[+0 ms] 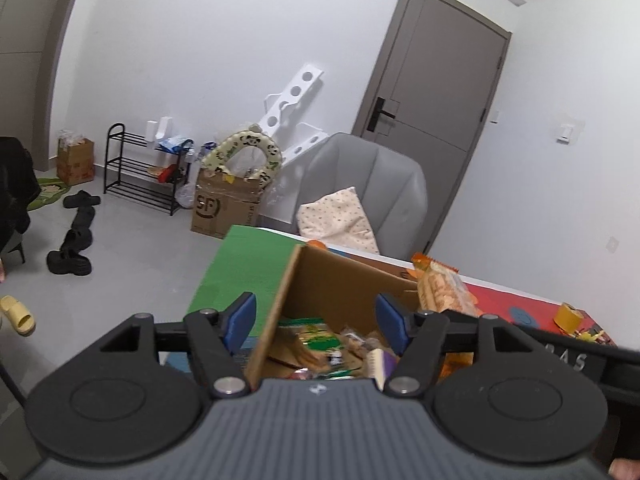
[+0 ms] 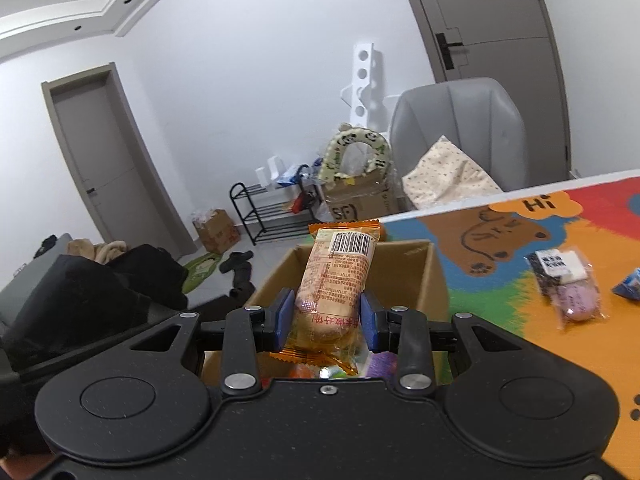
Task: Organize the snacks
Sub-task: 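Carry both packs over the cardboard box and open both grippers to drop them, then move both grippers back toward the remaining snacks, then grasp the green candy pack with the right gripper while the left grasps the pink pastry pack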
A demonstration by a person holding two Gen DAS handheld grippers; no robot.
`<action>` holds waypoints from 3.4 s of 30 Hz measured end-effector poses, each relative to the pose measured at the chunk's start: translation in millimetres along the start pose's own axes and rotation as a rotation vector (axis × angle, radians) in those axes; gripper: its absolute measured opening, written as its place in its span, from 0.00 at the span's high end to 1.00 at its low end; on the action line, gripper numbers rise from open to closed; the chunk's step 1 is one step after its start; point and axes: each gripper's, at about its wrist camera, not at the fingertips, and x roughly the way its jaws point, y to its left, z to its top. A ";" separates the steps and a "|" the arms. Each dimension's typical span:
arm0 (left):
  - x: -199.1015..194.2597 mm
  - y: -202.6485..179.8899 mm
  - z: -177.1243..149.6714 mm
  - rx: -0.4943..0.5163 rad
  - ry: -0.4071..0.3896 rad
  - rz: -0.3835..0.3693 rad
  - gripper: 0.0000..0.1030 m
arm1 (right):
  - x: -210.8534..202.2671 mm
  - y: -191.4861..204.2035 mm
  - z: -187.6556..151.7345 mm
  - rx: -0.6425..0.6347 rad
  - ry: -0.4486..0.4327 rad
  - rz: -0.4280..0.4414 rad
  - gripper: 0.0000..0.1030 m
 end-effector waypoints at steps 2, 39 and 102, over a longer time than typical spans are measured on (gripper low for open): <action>-0.8 3.9 1.6 -0.010 0.000 0.012 0.33 | 1.2 2.6 1.5 0.001 -0.001 0.027 0.58; 10.7 -100.8 -33.8 0.137 0.061 -0.042 0.07 | -92.7 -127.3 -21.3 0.223 -0.081 -0.216 0.08; 169.5 -234.6 -95.0 0.265 0.244 -0.086 0.09 | -44.9 -315.6 -5.7 0.211 0.030 -0.405 0.13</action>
